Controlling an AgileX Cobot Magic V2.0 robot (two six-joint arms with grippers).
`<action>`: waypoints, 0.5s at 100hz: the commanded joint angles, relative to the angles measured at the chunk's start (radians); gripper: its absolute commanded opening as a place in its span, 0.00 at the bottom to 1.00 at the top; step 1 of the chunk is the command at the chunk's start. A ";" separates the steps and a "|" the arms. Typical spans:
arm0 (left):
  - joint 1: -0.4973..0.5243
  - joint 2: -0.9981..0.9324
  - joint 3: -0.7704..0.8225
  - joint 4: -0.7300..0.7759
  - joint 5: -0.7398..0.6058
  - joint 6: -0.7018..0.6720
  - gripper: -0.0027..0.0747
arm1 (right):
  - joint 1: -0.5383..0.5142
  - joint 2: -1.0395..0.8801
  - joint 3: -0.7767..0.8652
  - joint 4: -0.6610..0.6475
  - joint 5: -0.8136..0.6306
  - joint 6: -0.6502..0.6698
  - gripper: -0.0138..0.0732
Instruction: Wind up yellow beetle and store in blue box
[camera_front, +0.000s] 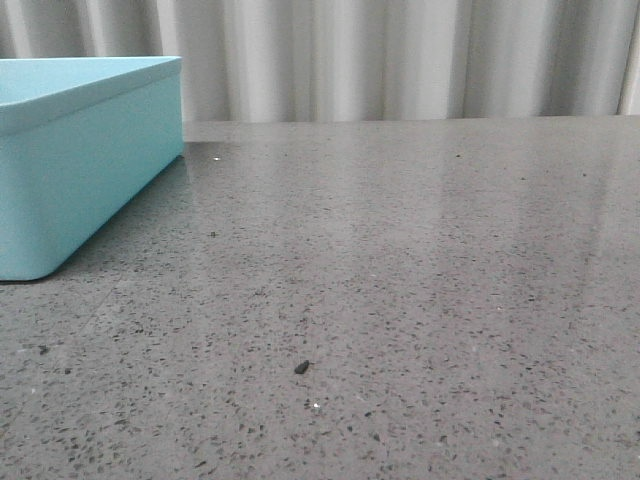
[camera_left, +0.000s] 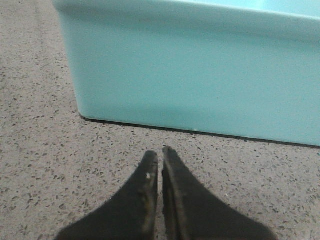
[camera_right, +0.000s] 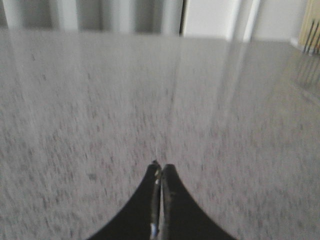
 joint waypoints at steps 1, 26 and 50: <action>0.003 -0.031 0.025 0.001 -0.037 -0.001 0.01 | -0.007 -0.020 0.023 -0.003 0.039 -0.002 0.09; 0.003 -0.031 0.025 0.001 -0.037 -0.001 0.01 | -0.007 -0.020 0.023 -0.003 0.058 -0.002 0.09; 0.003 -0.031 0.025 0.001 -0.037 -0.001 0.01 | -0.007 -0.020 0.023 -0.003 0.058 -0.002 0.09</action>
